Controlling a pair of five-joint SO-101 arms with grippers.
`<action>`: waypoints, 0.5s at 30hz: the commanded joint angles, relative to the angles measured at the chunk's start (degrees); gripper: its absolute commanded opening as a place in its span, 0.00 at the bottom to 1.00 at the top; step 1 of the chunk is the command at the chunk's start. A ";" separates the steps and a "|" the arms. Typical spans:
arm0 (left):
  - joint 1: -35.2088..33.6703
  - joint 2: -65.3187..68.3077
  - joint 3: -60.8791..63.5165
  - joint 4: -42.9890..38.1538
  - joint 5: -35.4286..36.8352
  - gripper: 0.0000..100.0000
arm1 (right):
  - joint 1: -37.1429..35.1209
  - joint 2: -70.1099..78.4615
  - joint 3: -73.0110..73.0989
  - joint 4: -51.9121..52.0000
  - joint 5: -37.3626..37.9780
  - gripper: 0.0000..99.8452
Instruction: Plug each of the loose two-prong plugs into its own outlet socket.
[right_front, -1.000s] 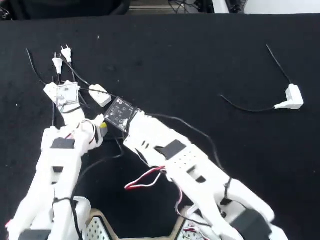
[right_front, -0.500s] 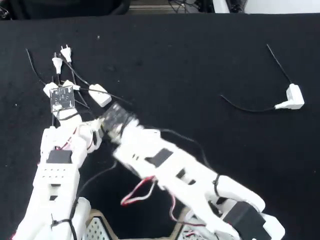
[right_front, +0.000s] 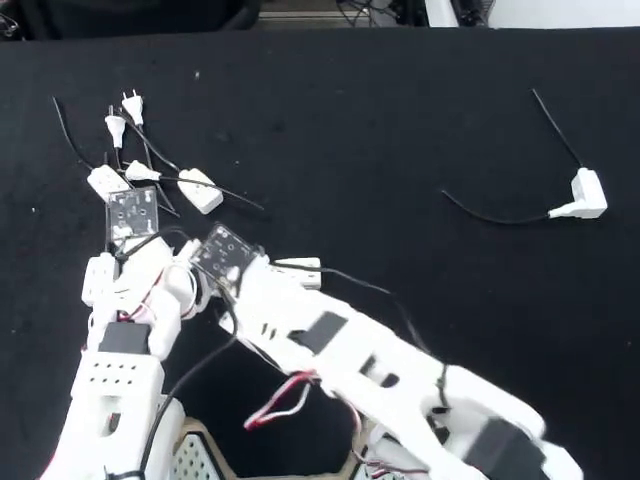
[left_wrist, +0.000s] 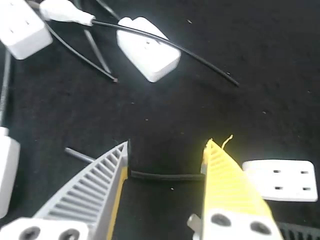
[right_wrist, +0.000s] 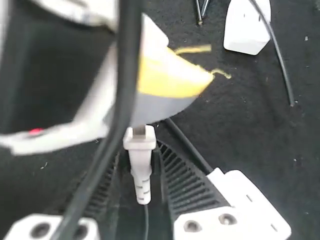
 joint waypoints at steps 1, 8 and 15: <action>1.45 -1.05 -0.48 -0.88 0.00 0.24 | -0.70 -9.54 2.68 -1.41 -0.18 0.01; 1.36 -1.05 -0.48 -0.88 0.00 0.24 | 1.67 -19.03 7.43 -1.41 -0.62 0.01; 1.36 -1.05 -0.48 -0.88 0.00 0.24 | 2.11 -23.69 9.71 -1.49 -0.70 0.01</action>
